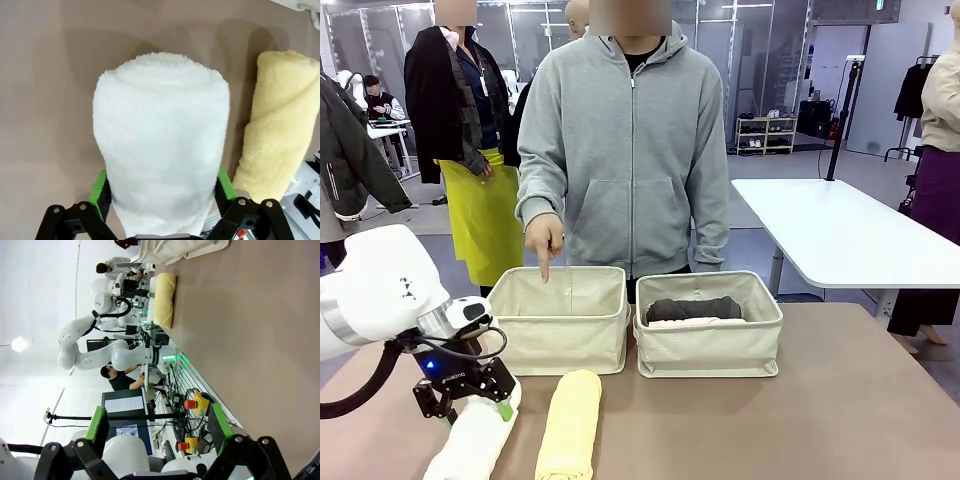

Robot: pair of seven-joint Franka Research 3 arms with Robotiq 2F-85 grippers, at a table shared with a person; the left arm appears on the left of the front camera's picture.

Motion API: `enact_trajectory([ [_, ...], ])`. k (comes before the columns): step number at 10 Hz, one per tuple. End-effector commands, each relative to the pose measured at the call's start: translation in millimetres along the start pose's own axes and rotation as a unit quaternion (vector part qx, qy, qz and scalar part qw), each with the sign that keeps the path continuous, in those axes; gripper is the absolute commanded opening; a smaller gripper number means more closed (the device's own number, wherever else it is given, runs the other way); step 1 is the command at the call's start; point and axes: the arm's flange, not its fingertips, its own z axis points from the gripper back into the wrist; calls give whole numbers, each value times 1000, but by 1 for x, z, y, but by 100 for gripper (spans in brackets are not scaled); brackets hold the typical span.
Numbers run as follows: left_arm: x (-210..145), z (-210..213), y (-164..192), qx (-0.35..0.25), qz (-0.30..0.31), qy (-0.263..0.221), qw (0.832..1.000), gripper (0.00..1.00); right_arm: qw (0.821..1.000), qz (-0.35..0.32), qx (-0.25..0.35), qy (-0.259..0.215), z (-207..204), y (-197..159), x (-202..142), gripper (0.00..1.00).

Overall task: Divide the towels into two baskets.
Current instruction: Pick up one hotel-folded towel from the bottom of the table and place it in the Fabric basket indicated by the person.

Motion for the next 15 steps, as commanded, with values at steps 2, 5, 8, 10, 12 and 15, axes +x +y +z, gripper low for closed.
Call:
enact_trajectory([
  [2,-108,-46,24,-5,-3,-23,1000,100,1000,1,-7,-1,-2,3,-1,100],
  [5,-109,-45,27,-2,-8,-25,1000,68,1000,1,-7,-1,-2,3,-1,100],
  [8,-109,-35,27,6,-16,-31,999,41,1000,1,-7,-1,-2,3,-1,100],
  [10,-107,-1,19,11,-53,-20,998,36,1000,1,-7,-1,-2,3,-1,100],
  [12,-108,59,-2,30,-153,-13,988,36,1000,1,-7,-1,-2,3,-1,100],
  [15,-113,108,-42,54,-405,7,913,36,1000,1,-7,-1,-2,3,-1,100],
])
